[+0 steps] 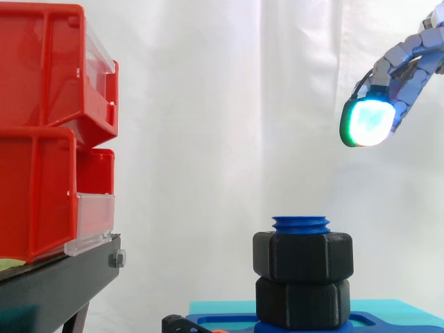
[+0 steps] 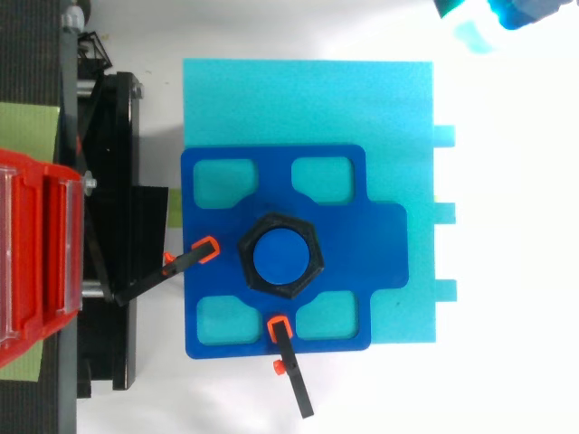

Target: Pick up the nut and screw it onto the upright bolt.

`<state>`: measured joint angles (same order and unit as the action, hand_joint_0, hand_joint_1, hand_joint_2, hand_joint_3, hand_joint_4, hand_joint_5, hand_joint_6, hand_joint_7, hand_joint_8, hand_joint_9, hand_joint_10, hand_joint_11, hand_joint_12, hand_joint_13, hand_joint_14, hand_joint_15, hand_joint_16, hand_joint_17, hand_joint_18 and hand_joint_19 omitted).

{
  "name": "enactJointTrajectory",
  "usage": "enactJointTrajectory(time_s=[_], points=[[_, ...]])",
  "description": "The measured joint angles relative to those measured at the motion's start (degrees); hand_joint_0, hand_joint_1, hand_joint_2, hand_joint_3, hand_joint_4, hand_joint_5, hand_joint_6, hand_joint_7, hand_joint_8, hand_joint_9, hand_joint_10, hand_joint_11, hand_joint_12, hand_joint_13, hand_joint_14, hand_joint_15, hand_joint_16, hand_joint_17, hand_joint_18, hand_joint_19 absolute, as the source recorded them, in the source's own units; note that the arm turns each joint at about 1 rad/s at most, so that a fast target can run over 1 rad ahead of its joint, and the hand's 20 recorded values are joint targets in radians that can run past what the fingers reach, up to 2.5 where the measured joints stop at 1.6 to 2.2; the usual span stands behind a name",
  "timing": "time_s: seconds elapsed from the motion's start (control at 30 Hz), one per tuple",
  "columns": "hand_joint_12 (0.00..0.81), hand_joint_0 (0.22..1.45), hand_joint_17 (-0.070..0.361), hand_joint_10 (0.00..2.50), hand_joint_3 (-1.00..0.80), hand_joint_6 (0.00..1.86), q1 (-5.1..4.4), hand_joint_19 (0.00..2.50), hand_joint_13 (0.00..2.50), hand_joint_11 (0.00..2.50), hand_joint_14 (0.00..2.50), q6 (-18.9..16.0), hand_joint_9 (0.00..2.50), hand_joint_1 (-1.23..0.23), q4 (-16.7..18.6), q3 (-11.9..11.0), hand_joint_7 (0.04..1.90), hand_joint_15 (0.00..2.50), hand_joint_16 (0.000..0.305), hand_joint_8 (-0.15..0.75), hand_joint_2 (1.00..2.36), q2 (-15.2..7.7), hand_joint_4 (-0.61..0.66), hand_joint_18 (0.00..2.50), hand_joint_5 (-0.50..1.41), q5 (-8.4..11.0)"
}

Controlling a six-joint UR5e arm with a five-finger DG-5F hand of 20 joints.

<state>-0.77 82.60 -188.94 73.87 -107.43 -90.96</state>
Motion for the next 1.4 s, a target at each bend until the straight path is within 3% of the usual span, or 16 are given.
enactJointTrajectory(time_s=[0.2, 0.33, 0.47, 0.83, 1.4], points=[[0.350, 0.47, 0.094, 0.00, -0.50, 0.50, -0.04, 0.00, 0.36, 0.00, 0.00, -5.64, 0.59, -0.41, 0.33, 0.04, 0.72, 0.00, 0.042, 0.264, 1.00, 0.03, 0.25, 0.07, -0.19, 3.97], [0.354, 0.47, 0.095, 0.00, -0.50, 0.50, -0.17, 0.00, 0.36, 0.00, 0.00, -10.66, 0.58, -0.40, 2.06, 0.04, 0.73, 0.00, 0.042, 0.271, 1.00, -0.01, 0.25, 0.07, -0.19, 6.32], [0.373, 0.48, 0.101, 0.00, -0.50, 0.50, -0.30, 0.00, 0.29, 0.00, 0.00, -14.07, 0.52, -0.36, 4.65, 0.07, 0.72, 0.00, 0.045, 0.273, 1.00, -0.08, 0.26, 0.03, -0.20, 7.07], [0.390, 0.46, 0.113, 0.00, -0.50, 0.50, -0.81, 0.00, 0.07, 0.00, 0.00, -15.49, 0.24, -0.28, 5.85, 0.87, 0.63, 0.00, 0.050, 0.238, 1.00, -0.10, 0.13, 0.00, -0.23, 7.17], [0.392, 0.45, 0.114, 0.00, -0.50, 0.50, -1.09, 0.00, 0.00, 0.00, 0.00, -15.39, 0.09, -0.25, 5.89, 0.88, 0.69, 0.00, 0.050, 0.221, 1.00, -0.06, 0.12, 0.00, -0.23, 7.26]])
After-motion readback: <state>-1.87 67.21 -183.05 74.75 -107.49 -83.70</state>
